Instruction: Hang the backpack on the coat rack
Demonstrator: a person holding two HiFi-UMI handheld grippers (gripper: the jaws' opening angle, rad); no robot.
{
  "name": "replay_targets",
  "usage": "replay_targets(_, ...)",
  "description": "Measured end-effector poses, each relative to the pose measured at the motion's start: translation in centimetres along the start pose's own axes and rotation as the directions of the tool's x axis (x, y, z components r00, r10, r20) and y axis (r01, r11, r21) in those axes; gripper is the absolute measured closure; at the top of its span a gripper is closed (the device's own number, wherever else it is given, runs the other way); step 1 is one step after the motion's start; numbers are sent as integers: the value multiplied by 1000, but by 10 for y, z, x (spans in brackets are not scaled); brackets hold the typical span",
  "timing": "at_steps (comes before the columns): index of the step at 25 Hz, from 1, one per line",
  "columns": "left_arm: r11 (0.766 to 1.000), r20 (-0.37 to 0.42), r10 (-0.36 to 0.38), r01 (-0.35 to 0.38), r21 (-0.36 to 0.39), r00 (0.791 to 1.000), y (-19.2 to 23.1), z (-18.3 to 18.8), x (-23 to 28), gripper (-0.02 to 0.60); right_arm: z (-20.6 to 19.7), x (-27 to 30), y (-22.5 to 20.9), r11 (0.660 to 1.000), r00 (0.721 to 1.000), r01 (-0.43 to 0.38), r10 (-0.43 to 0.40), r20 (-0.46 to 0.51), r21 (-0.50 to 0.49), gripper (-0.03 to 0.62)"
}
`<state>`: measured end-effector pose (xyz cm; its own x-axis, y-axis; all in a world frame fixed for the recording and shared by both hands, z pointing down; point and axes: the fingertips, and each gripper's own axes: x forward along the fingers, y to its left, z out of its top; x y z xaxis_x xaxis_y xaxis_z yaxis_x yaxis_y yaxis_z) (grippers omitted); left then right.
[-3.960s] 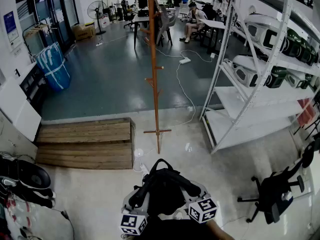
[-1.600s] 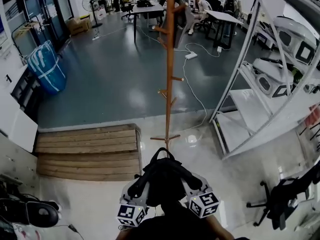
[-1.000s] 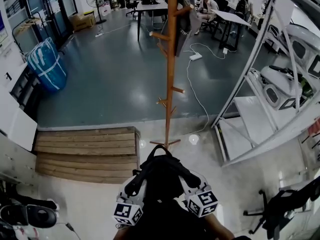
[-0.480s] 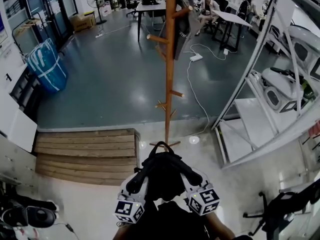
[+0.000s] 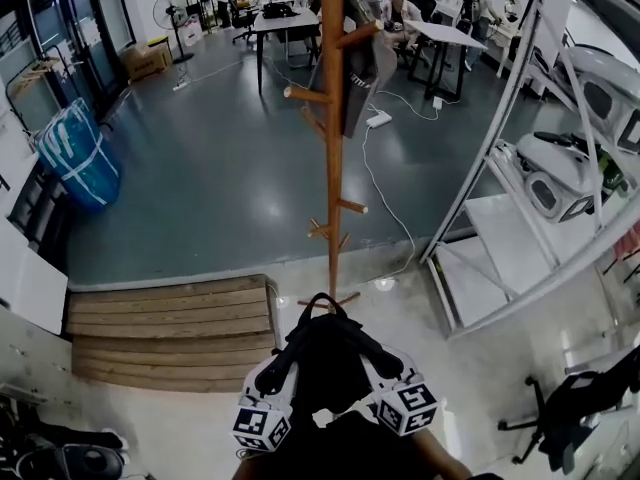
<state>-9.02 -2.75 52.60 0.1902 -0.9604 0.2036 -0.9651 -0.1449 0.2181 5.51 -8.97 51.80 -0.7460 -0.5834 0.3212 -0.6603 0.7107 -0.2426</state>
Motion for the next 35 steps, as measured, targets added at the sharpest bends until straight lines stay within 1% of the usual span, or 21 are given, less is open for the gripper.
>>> replay_targets(6, 998, -42, -62, 62, 0, 997, 34, 1, 30, 468, 1, 34, -3, 998, 998, 57, -57, -1, 36, 517)
replay_targets(9, 996, -49, -91, 92, 10, 995, 53, 3, 46, 468, 4, 54, -6, 995, 996, 89, -89, 2, 53, 517)
replay_targets(14, 990, -72, -141, 143, 19, 987, 82, 7, 76, 468, 8, 87, -11, 988, 991, 131, -131, -6, 76, 517)
replay_targets(18, 984, -93, -177, 178, 7, 980, 102, 4, 97, 468, 6, 111, -16, 981, 985, 171, -171, -13, 89, 519)
replay_targets(26, 963, -135, -264, 269, 23, 955, 135, 0, 138, 468, 0, 150, -27, 956, 965, 262, -263, -9, 132, 519)
replay_targets(35, 940, -168, -336, 342, 7, 927, 162, -12, 189, 468, -9, 191, -50, 928, 943, 332, -333, -24, 171, 519)
